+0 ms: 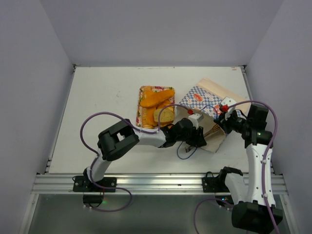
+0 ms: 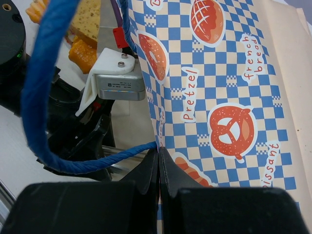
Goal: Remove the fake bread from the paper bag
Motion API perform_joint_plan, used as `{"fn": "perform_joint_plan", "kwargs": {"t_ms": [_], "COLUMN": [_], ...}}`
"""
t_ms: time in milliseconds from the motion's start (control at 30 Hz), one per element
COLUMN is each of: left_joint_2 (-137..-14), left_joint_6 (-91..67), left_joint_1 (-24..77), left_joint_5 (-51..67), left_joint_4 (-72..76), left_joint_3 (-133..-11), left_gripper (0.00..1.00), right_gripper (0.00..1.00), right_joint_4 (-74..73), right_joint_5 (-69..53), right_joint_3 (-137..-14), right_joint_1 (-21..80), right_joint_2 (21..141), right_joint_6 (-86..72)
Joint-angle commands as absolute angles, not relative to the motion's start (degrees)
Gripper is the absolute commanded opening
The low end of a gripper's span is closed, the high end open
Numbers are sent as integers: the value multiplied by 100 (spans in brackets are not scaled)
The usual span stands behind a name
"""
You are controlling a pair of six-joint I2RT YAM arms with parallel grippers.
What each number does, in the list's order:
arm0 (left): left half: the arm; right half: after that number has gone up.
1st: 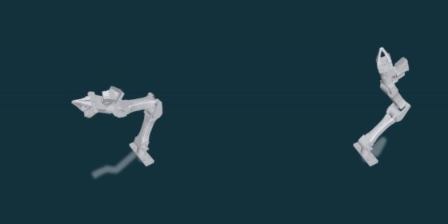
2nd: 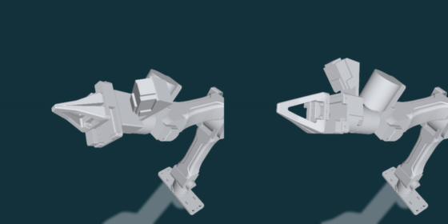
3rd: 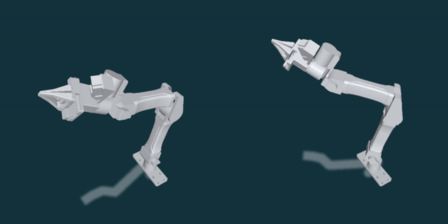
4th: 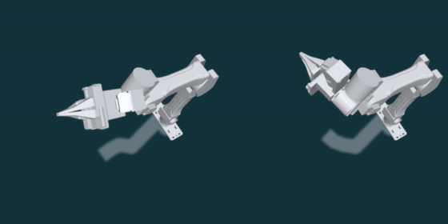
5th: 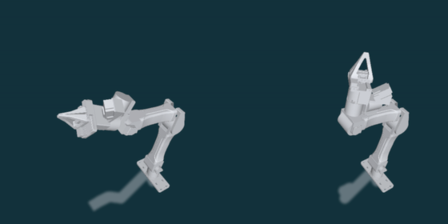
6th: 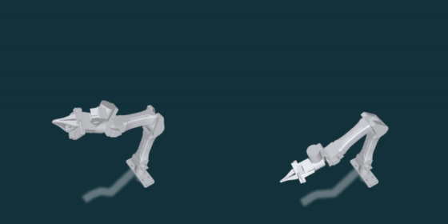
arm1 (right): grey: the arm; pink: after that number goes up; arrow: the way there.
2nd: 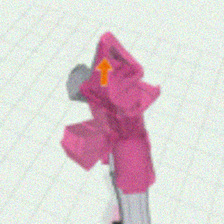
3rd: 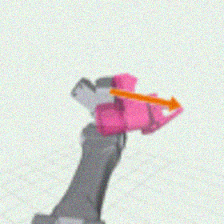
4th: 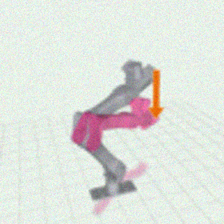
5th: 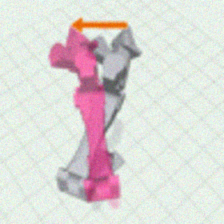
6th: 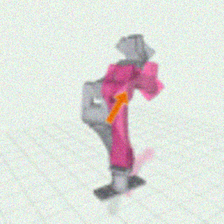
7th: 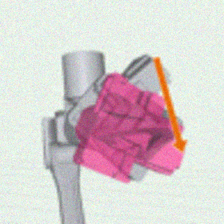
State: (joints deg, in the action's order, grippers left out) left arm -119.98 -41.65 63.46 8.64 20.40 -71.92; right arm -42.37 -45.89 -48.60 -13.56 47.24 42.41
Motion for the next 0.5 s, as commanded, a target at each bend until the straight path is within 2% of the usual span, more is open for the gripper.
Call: {"fn": "perform_joint_plan", "kwargs": {"t_ms": [0,100,233,467], "left_joint_2": [-12067,-12120,-12155,-11848], "left_joint_6": [-4271,-4289,-4280,-4140], "left_joint_1": [6372,6372,6372,6363], "left_joint_5": [756,756,773,616], "left_joint_4": [2048,2004,1960,1802], "left_joint_3": [-7453,-7479,-7488,-7295], "left_gripper": [46,38,21,5], "right_gripper": [0,0,0,0], "right_joint_4": [-4166,-4166,-4166,-4140], "right_joint_5": [-4755,-4755,-4746,-4624], "right_joint_3": [-4825,-4834,-4834,-4851], "right_joint_1": [-1371,-1362,-1371,-1362], "right_joint_2": [4737,4737,4729,4711], "right_joint_6": [4157,4149,4148,4149]}}
